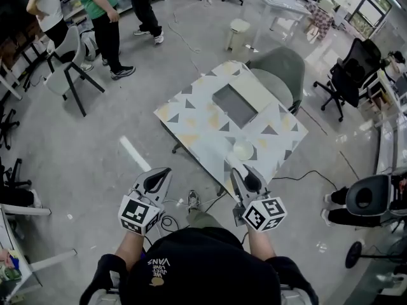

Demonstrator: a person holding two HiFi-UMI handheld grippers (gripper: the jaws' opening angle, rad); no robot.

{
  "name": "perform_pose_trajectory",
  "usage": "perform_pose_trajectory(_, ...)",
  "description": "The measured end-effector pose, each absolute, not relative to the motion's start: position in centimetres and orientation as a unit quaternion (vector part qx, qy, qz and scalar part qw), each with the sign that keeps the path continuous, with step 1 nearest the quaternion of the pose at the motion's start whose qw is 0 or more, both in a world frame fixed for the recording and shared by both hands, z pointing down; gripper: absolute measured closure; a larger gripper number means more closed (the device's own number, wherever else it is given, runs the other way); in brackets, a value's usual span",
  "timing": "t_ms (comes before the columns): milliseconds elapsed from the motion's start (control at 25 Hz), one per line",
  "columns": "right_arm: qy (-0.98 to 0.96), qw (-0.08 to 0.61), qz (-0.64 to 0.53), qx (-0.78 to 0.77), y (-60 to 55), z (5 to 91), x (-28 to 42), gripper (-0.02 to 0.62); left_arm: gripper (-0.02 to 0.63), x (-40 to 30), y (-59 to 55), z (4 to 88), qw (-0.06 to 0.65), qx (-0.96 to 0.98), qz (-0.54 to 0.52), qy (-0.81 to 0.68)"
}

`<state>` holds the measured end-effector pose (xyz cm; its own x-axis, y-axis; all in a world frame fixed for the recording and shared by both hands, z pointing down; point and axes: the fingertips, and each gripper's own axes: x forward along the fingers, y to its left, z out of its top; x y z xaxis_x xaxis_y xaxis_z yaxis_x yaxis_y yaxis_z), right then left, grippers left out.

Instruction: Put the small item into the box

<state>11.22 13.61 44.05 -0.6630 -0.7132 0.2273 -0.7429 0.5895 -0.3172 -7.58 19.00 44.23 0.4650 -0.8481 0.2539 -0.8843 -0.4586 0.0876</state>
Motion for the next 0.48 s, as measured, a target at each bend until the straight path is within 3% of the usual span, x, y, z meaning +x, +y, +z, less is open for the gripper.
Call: perform_pose_trajectory(480,-0.896,0.052,0.196,0.395,1.5,44.9,11.0,0.469,0.600,-7.0,6.3,43.5,0.090,0.850,0.086,-0.512)
